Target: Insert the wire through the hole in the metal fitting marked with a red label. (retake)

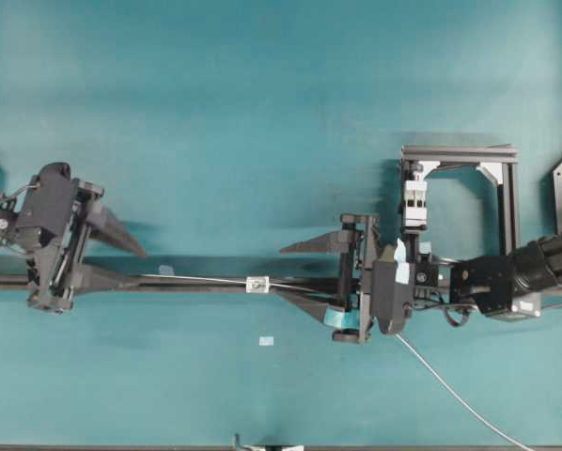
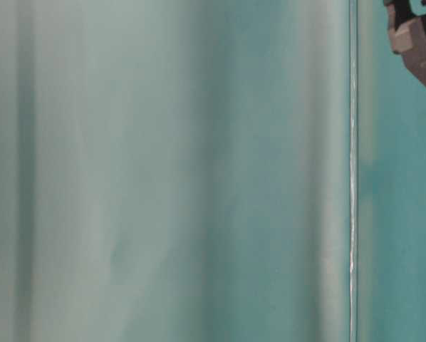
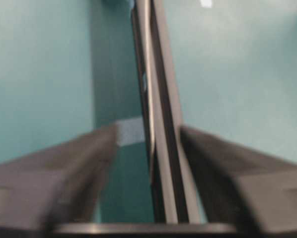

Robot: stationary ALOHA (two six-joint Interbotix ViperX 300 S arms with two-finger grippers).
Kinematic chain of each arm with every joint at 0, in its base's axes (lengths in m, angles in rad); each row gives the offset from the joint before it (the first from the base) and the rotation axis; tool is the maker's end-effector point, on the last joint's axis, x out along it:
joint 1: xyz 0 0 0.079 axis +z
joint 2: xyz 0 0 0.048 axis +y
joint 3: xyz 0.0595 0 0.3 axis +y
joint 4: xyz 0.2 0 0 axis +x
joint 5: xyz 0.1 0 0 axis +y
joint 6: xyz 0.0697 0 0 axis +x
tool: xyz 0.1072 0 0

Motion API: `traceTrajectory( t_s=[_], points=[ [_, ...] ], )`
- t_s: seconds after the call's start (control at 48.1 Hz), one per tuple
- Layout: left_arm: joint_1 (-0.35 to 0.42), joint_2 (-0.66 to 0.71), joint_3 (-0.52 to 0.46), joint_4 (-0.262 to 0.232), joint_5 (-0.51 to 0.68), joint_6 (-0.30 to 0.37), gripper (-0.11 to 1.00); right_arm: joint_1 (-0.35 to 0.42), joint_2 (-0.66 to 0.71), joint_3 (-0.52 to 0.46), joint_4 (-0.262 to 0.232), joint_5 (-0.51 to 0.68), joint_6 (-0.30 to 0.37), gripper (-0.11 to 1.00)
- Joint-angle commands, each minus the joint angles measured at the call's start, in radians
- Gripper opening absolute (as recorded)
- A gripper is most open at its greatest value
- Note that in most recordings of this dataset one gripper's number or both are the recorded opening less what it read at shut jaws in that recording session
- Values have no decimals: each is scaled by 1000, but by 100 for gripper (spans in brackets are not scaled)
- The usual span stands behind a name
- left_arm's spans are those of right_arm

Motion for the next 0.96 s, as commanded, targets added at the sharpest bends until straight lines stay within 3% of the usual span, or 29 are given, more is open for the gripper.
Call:
traceTrajectory(
  t_s=[0.0, 0.146, 0.187, 0.936],
  points=[
    [-3, -5, -17, 2, -2, 3, 24, -3, -38, -9, -2, -3, 0, 79],
    [-3, -5, -9, 3, -2, 3, 65, -3, -38, -11, 0, -3, 0, 79],
    [-2, -5, -12, 2, -2, 3, 72, -3, -41, -11, 0, -3, 2, 79],
    [61, -69, -17, 3, -2, 15, 71, -9, -150, 37, 0, 26, 2, 79]
  ],
)
